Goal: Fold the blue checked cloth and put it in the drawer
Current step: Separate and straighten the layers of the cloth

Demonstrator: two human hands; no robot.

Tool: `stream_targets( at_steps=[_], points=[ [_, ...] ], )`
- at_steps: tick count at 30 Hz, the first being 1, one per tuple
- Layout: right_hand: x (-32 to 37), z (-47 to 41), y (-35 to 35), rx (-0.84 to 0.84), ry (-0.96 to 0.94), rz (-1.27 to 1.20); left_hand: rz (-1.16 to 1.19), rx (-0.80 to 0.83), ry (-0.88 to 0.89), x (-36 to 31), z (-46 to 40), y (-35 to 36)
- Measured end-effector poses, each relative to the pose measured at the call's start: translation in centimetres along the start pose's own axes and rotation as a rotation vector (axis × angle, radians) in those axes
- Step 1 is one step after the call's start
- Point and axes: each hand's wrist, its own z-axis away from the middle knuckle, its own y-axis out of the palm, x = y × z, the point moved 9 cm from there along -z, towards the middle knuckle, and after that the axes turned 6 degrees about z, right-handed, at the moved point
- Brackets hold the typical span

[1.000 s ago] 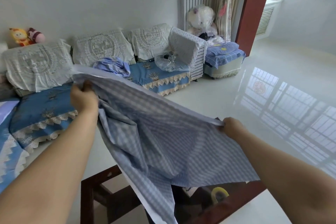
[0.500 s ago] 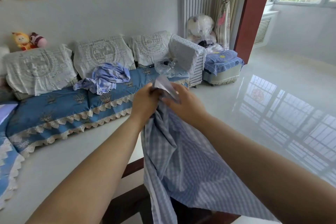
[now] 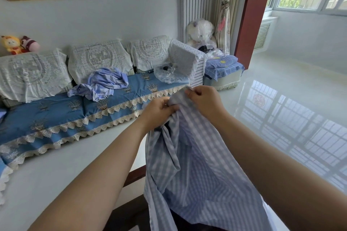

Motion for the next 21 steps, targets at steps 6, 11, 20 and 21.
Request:
stream_targets(
  at_steps=[6,11,20,21],
  points=[
    [-1.1,-0.7,0.6,0.153,0.031,-0.179,0.079,0.107,-0.057,0.6,-0.5,0.5],
    [-2.9,-2.5,-0.2,0.133,0.071,-0.115,0.059,0.009,-0.099,2.1,-2.2,-0.8],
    [-8.0,-5.7,-7.1,-0.428,0.226,-0.005,0.165,-1.019,-0.300,4.6,-3.0,-14.3],
    [-8.2,-5.2,-5.3,-0.376,0.214,0.002,0.152,-1.012,-0.285,4.5,-3.1,-13.5]
  ],
)
